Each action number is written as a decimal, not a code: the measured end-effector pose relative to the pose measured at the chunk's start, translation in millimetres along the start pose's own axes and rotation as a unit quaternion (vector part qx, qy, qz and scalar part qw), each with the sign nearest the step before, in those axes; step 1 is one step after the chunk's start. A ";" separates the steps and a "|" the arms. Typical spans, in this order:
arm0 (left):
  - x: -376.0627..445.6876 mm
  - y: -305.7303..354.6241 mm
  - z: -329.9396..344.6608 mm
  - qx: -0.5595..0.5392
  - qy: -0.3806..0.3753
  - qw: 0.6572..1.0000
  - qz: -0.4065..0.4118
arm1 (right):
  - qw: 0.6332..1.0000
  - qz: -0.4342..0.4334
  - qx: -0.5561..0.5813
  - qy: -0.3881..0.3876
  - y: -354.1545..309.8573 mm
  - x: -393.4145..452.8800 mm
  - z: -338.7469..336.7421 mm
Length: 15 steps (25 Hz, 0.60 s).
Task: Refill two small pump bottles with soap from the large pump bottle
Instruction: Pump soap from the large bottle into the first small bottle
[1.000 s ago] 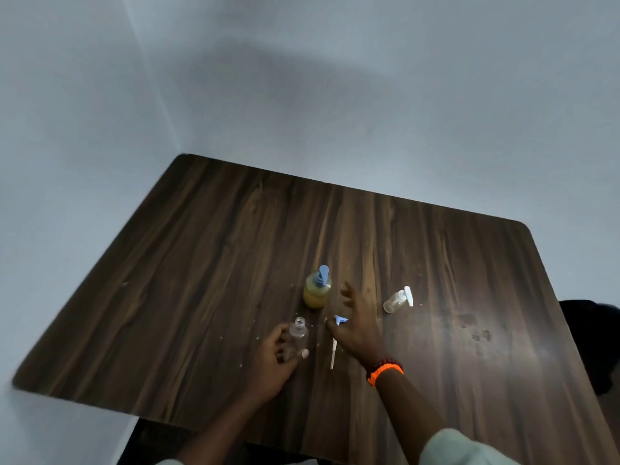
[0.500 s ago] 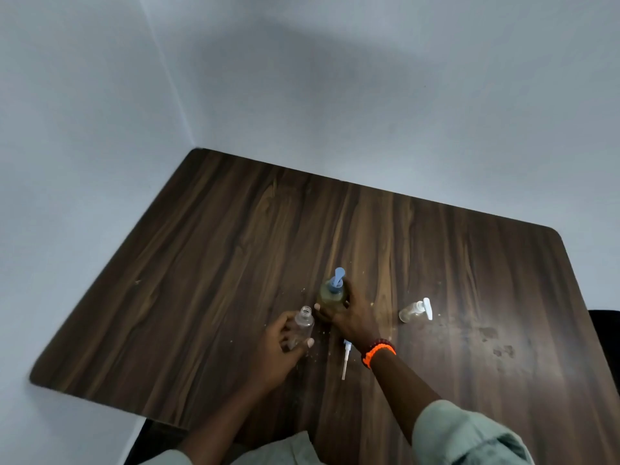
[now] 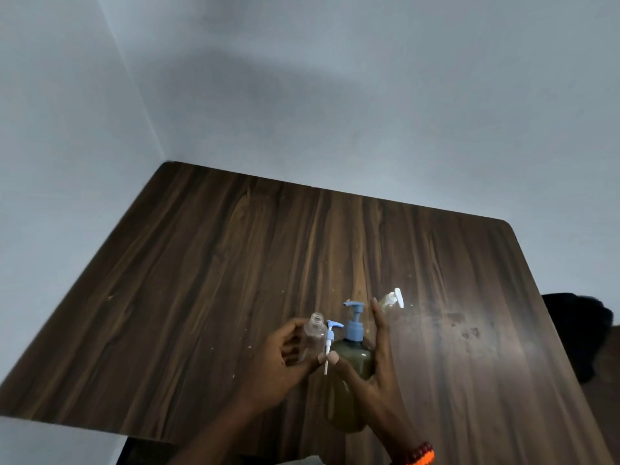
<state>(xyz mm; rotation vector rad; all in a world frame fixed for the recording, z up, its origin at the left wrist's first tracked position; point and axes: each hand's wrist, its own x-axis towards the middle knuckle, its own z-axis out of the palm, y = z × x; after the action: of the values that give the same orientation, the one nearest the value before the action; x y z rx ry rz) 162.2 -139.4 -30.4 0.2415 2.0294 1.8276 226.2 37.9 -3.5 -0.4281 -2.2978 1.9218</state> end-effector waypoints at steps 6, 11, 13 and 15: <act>-27.6 0.4 6.7 -0.017 -0.022 1.000 0.002 | 0.999 0.015 -0.002 -0.029 -22.1 -48.1 -17.6; -40.4 -2.8 13.0 -0.021 -0.031 0.999 -0.012 | 0.999 0.003 -0.052 0.016 -44.5 -67.0 -24.9; -42.2 -4.3 16.7 -0.030 -0.028 0.999 -0.016 | 0.998 -0.004 -0.015 0.054 -49.9 -62.3 -27.9; -43.2 -1.9 19.0 -0.033 -0.029 0.999 -0.014 | 0.997 0.061 0.022 0.033 -54.5 -59.3 -28.5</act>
<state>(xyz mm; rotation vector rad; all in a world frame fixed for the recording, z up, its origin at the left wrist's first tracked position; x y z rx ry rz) 209.2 -138.9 -26.0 0.2422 1.9194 1.8455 282.7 39.2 60.6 -0.6322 -2.2321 1.9761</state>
